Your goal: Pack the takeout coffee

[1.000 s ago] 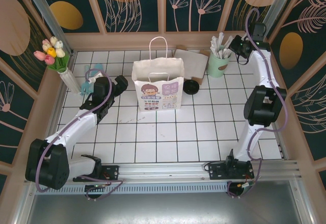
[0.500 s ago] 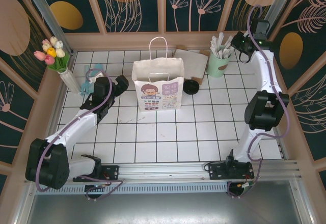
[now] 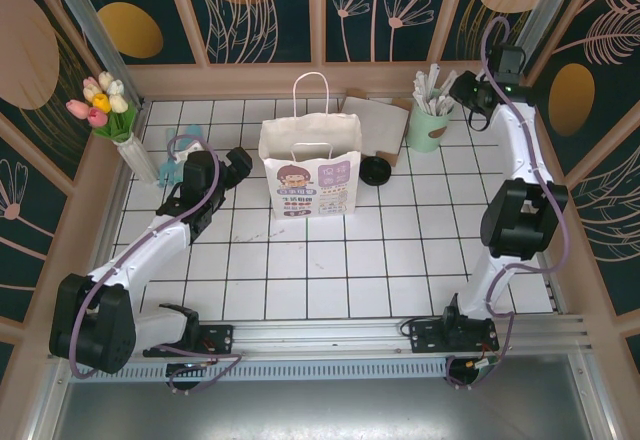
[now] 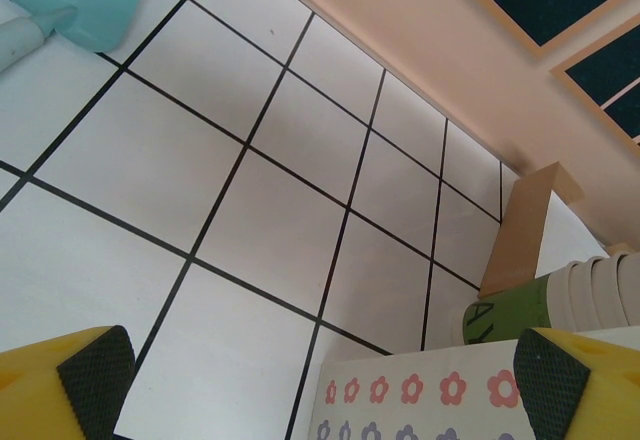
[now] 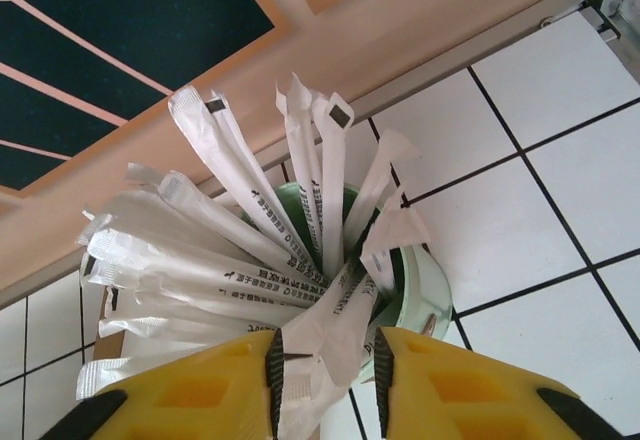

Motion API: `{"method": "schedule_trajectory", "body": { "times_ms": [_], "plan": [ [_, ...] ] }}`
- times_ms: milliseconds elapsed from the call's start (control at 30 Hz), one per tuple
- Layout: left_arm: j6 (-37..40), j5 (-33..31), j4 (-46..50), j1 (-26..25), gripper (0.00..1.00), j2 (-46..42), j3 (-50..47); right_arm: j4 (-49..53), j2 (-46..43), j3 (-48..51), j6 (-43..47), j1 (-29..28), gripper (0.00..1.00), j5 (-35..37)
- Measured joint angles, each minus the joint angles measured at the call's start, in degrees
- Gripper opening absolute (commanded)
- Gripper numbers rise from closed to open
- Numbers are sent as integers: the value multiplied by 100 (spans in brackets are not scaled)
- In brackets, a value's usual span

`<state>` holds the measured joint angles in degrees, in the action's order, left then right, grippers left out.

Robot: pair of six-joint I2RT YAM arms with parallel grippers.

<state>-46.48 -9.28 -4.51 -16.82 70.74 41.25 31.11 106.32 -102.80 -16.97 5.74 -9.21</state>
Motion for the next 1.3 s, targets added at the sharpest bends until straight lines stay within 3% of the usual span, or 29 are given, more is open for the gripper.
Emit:
{"method": "schedule_trajectory", "body": {
  "times_ms": [400,700,1100,1133,1233,1300],
  "plan": [
    [0,28,0,0,99,4,0,-68,-118,361,-28,-13,20,-87],
    [0,46,0,0,99,24,0,-131,-118,354,-55,-13,0,-291],
    [44,129,0,0,99,35,0,-313,-837,678,42,-24,0,-236],
    [66,129,0,0,99,35,0,-323,-887,713,61,-24,2,-219],
    [133,129,0,0,99,35,0,-339,-933,774,175,-24,25,-155],
    [162,129,0,0,99,35,0,-365,-933,861,306,-22,27,-133]
  ]
}}
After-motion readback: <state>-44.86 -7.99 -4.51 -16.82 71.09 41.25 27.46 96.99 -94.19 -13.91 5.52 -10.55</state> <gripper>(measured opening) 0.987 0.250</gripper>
